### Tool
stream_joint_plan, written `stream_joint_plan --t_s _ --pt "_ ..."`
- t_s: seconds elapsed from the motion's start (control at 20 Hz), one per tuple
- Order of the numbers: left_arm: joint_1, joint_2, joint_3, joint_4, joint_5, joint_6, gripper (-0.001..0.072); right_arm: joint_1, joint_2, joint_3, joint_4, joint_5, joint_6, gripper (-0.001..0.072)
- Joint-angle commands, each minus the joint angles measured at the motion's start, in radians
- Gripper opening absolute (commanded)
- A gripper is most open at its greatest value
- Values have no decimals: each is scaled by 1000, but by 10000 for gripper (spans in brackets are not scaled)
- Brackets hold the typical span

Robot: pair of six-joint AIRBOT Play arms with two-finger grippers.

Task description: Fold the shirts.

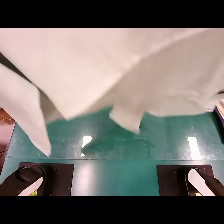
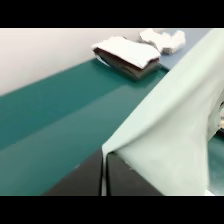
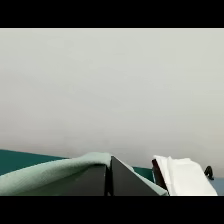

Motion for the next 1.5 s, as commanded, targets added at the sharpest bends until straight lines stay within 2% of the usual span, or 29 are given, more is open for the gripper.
stream_joint_plan --t_s 0.0,0.1,0.15,0.3,0.4,0.5,0.6,0.75,0.95,1.0,1.05,1.1,1.2,1.3,1.45 --pt "0 -2 -193 63 -117 -61 22 -4 -89 -14 71 129 2 8" --pt "0 -2 -438 90 -71 -72 22 71 -142 -151 62 143 1 9" --pt "1 -2 -582 96 -3 -85 22 128 -182 -202 37 159 2 9" --pt "42 -11 -943 94 303 -127 22 330 -355 -298 -113 159 1 9" --pt "124 -61 -1054 90 507 -137 22 429 -484 -305 -235 105 8 9" --pt "203 -151 -1057 89 607 -129 22 486 -600 -274 -320 42 47 10" --pt "246 -251 -1022 85 678 -92 22 507 -694 -224 -334 -15 87 11" --pt "248 -381 -943 41 736 8 23 511 -789 -152 -335 -74 151 12" --pt "249 -496 -827 39 801 20 25 483 -829 -132 -324 -151 262 16" --pt "249 -509 -805 39 804 20 180 476 -832 -132 -304 -154 263 29" --pt "249 -513 -790 39 807 20 478 464 -832 -132 -278 -154 263 189" --pt "249 -513 -776 40 801 20 576 455 -832 -131 -251 -154 263 367" --pt "249 -513 -731 86 756 20 575 424 -822 -132 -208 -124 262 390" --pt "249 -504 -657 200 602 21 576 392 -797 -132 -190 -44 232 388" --pt "249 -465 -618 353 333 21 575 357 -745 -134 -185 123 124 388"
